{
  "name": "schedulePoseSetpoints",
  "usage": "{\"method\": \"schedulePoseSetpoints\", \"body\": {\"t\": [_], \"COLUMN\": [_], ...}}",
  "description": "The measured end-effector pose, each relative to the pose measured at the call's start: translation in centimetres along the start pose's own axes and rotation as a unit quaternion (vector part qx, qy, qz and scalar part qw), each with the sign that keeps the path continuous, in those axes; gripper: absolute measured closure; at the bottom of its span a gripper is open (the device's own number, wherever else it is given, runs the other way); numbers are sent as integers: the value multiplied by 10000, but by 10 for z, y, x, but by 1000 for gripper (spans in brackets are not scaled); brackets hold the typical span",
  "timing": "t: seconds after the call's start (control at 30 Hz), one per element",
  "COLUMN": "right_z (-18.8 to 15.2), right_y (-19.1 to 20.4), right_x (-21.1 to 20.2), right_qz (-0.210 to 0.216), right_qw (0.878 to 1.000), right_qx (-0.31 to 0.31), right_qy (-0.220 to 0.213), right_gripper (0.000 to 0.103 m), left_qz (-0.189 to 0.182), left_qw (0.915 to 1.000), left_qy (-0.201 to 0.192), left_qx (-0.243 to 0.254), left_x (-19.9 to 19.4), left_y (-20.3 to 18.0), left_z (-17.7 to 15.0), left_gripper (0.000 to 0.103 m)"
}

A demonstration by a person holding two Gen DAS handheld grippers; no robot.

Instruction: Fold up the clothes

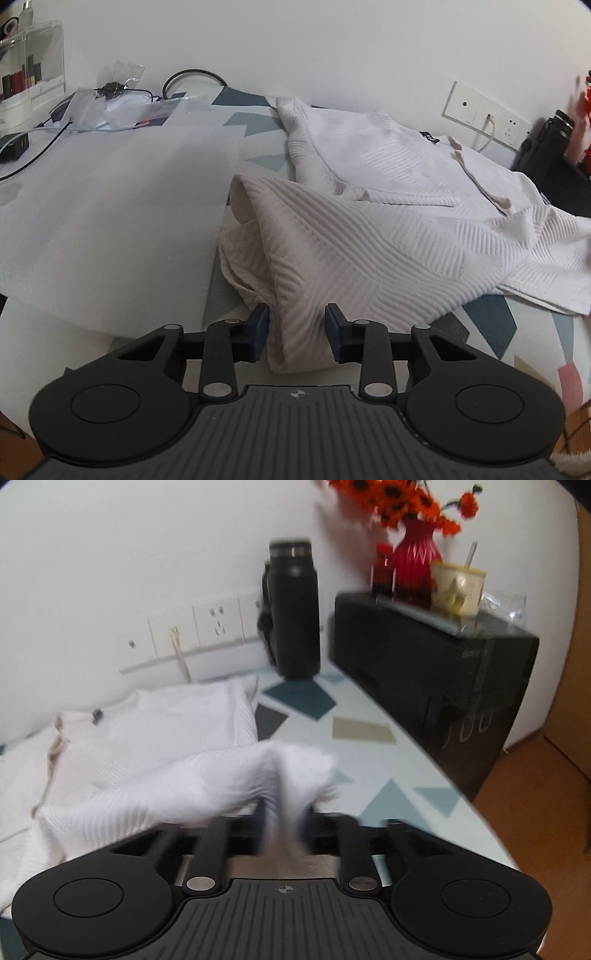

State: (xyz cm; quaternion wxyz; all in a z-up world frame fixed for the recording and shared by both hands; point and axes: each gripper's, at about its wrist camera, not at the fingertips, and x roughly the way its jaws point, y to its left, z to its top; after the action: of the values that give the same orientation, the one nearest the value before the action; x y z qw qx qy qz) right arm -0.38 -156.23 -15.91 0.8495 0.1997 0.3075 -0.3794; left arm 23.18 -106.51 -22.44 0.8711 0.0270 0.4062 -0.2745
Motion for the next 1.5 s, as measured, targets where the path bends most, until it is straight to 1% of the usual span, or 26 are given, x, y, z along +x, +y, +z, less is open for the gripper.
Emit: {"method": "schedulePoseSetpoints", "body": {"t": [0.07,0.1,0.13,0.2,0.27,0.3,0.37,0.5,0.57,0.6,0.63,0.77,0.8,0.83,0.87,0.9,0.93,0.97,1.0,1.03,1.07,1.13,1.23,1.3,1.37,1.5], "right_z": [-7,-12,-17,-28,-38,-42,-51,-67,-74,-76,-79,-89,-90,-92,-93,-94,-95,-97,-99,-101,-104,-107,-114,-117,-118,-117], "right_y": [11,17,23,28,31,31,32,34,38,40,43,54,55,56,56,56,57,59,61,64,67,71,78,81,82,76], "right_x": [6,3,1,-10,-23,-28,-36,-39,-39,-38,-39,-43,-44,-46,-47,-48,-49,-49,-49,-50,-50,-51,-55,-54,-53,-52], "right_qz": [139,165,191,254,306,370,493,558,561,541,524,390,396,376,342,308,263,205,138,73,11,-98,-224,-327,-460,-601], "right_qw": [9995,9990,9982,9970,9962,9957,9950,9946,9940,9938,9935,9918,9918,9924,9934,9942,9945,9941,9931,9920,9907,9885,9844,9819,9814,9842], "right_qx": [-174,-334,-494,-690,-809,-846,-861,-764,-766,-777,-816,-1064,-1053,-997,-917,-837,-815,-865,-953,-1056,-1162,-1341,-1637,-1755,-1736,-1496], "right_qy": [209,246,283,238,105,68,65,418,543,583,604,589,606,608,602,595,598,625,664,689,705,691,609,640,677,733], "right_gripper": [69,67,56,44,42,38,38,38,38,37,37,35,31,23,18,13,13,12,10,8,7,2,1,1,1,1], "left_qz": [-15,-24,-41,-105,-167,-175,-179,-127,-132,-118,-97,19,53,88,116,139,154,152,106,42,-16,89,299,351,365,429], "left_qw": [9999,9998,9995,9991,9987,9984,9979,9976,9984,9988,9990,9983,9980,9978,9976,9975,9973,9971,9970,9970,9971,9961,9939,9938,9939,9941], "left_qy": [58,96,127,137,116,112,115,79,65,80,107,220,220,211,209,214,229,263,323,379,420,466,490,473,477,500], "left_qx": [118,192,278,395,474,520,611,677,538,476,426,542,587,625,650,666,684,702,695,666,636,746,939,940,922,860], "left_x": [1,1,1,-1,-4,-4,-3,0,-1,-1,-1,-1,-1,-1,0,0,1,3,5,6,8,9,12,12,12,13], "left_y": [-4,-6,-8,-10,-12,-13,-15,-19,-19,-18,-17,-22,-24,-25,-28,-30,-33,-36,-39,-43,-46,-54,-62,-63,-62,-63], "left_z": [2,2,1,-4,-8,-11,-16,-19,-18,-17,-16,-16,-17,-18,-19,-19,-20,-20,-20,-21,-23,-25,-28,-29,-28,-26], "left_gripper": [68,62,53,41,40,40,40,40,44,47,48,48,47,45,44,39,31,26,12,2,1,1,1,1,1,1]}}
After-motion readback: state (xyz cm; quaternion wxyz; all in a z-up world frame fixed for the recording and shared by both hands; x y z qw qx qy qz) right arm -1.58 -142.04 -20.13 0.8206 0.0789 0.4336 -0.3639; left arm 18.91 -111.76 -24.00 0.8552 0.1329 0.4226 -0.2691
